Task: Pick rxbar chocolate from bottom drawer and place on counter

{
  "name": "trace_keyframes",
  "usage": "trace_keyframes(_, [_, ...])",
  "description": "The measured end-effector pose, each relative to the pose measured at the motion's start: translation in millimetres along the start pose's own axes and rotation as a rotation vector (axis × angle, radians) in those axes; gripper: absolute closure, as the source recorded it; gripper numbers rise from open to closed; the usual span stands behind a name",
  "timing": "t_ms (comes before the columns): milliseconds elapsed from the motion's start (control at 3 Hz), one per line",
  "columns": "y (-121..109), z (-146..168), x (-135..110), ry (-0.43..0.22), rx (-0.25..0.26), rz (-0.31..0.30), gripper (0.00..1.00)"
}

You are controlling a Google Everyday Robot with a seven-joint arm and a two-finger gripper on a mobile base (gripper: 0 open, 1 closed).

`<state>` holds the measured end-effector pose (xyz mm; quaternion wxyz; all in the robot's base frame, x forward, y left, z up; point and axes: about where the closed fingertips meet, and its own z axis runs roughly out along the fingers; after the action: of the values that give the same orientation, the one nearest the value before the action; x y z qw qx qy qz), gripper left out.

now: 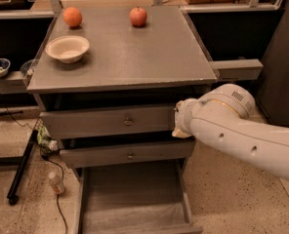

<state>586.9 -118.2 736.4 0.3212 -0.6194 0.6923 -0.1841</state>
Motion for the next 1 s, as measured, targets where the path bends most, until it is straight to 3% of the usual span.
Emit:
trace_keyframes(333, [-16.5, -9.2, -2.4, 0.004, 0.036, -0.014, 1.0])
trace_keyframes(1000, [-78.2, -53.3, -18.6, 0.009, 0.167, -0.088, 1.0])
